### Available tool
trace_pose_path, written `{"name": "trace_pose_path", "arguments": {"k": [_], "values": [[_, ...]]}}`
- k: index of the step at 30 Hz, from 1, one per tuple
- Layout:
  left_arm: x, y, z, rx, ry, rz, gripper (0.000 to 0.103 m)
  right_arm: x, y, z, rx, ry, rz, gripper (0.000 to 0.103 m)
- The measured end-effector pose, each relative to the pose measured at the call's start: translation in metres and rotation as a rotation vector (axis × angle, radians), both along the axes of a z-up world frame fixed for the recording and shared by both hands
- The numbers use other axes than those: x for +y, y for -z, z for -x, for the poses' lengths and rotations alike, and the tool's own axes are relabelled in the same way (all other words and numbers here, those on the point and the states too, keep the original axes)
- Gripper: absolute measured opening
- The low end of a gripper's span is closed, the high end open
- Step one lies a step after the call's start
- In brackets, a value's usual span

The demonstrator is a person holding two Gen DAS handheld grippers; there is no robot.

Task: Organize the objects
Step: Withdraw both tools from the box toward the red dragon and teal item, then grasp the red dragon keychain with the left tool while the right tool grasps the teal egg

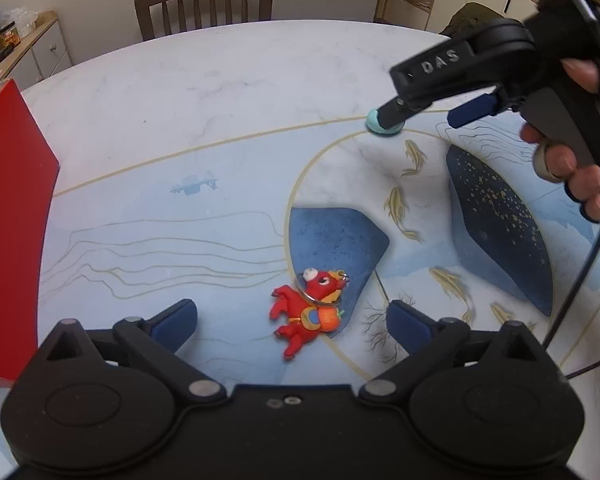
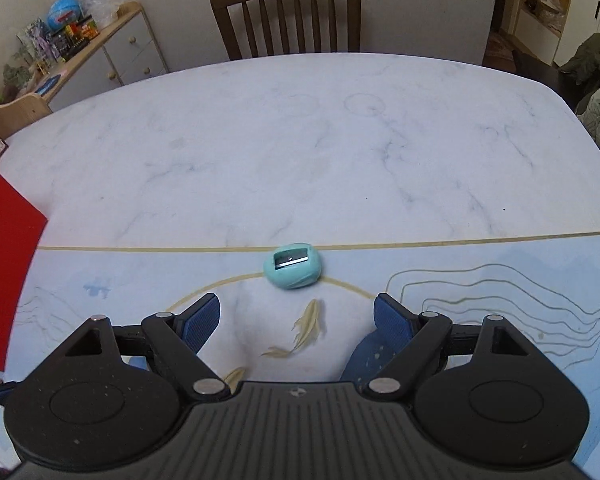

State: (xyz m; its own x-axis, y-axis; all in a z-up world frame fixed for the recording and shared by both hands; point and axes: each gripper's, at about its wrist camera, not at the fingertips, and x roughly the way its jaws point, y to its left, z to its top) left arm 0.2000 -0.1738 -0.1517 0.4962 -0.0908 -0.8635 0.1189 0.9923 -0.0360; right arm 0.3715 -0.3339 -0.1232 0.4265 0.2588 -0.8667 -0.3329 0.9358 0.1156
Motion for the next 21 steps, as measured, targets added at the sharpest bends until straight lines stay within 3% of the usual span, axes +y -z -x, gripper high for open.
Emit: {"name": "trace_pose_path", "arguments": {"k": [10,14,21], "values": [[-0.007,0.006,0.002,-0.013,-0.015,-0.021,0.085,0.007,0.014,-0.017,0.010,-0.023,0.009,0.081],[-0.009,0.006,0.002,-0.021,-0.014,-0.028,0.081,0.008,0.019,-0.019,0.013,-0.028,0.007,0.073],[-0.010,0.005,0.004,-0.035,-0.018,-0.031,0.066,0.010,0.027,-0.018,0.011,-0.042,0.017,0.064]]}}
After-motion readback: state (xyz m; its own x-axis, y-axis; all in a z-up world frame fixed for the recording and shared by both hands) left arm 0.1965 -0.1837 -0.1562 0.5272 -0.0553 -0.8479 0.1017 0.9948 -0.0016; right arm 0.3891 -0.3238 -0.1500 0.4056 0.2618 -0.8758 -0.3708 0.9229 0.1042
